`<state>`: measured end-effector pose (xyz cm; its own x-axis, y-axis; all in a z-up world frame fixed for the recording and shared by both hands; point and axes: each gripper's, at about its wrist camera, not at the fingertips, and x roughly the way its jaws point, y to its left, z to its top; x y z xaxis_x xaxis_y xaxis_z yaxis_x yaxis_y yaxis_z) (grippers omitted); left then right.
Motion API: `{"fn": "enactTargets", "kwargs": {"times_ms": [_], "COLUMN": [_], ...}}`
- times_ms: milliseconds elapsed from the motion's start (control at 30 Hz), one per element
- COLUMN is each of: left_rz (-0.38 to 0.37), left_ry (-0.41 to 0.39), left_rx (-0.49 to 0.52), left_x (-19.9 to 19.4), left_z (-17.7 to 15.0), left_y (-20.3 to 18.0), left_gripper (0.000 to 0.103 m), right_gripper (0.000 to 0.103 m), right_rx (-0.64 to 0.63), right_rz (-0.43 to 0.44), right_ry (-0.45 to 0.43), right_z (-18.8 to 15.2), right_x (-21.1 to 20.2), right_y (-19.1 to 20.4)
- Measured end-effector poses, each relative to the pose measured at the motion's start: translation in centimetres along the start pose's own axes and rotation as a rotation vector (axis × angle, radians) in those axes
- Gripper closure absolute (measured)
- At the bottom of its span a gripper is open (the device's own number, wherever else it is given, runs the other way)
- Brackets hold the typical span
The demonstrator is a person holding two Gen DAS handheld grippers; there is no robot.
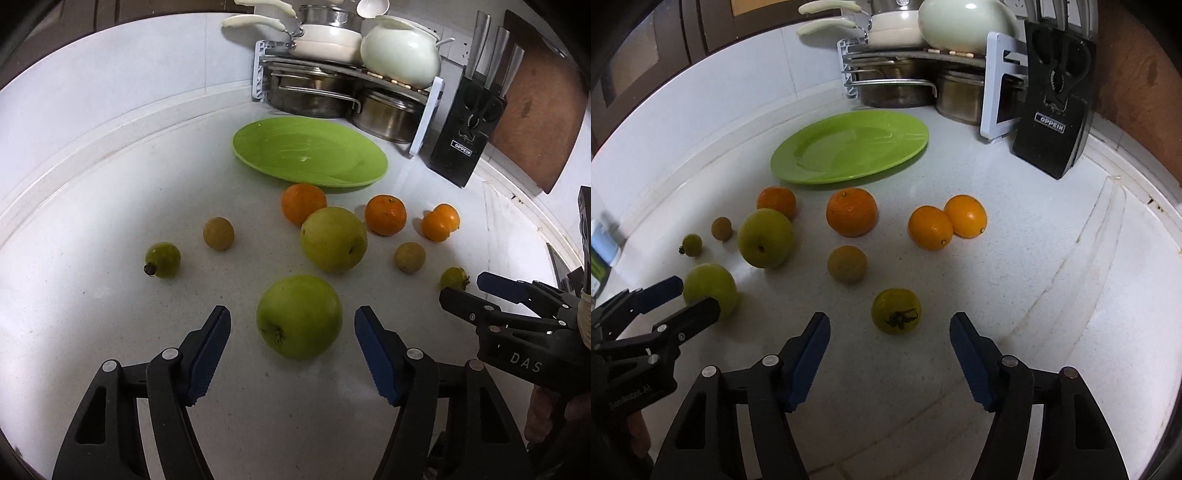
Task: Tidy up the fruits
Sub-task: 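Grasp the large green apple with the left gripper while the right grasps a small green fruit, then carry both fruits over the green plate and lower them onto it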
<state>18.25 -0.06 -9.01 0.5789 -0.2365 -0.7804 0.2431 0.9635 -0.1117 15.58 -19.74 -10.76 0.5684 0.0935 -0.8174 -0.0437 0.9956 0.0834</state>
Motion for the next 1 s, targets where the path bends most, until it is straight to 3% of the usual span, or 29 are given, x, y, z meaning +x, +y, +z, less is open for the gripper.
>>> {"fn": "enactTargets", "kwargs": {"times_ms": [433,667,1000], "left_rz": [-0.017,-0.006,-0.009], "left_ry": [0.027,0.024,0.010], "left_rx": [-0.002,0.004,0.011], "left_x": [1.0,1.0,0.3], "left_z": [0.3,0.3,0.3], "left_y": [-0.1,-0.3,-0.5], "left_gripper": [0.052,0.053,0.053], "right_gripper": [0.057,0.072,0.072], "right_rx": [-0.004,-0.005,-0.030], "right_rz": [0.032,0.034,0.055], "right_ry": [0.035,0.040,0.016], "right_z": [0.7,0.7,0.6], "right_x": [1.6,1.7,1.1], "right_y": [-0.4,-0.5,-0.1]}}
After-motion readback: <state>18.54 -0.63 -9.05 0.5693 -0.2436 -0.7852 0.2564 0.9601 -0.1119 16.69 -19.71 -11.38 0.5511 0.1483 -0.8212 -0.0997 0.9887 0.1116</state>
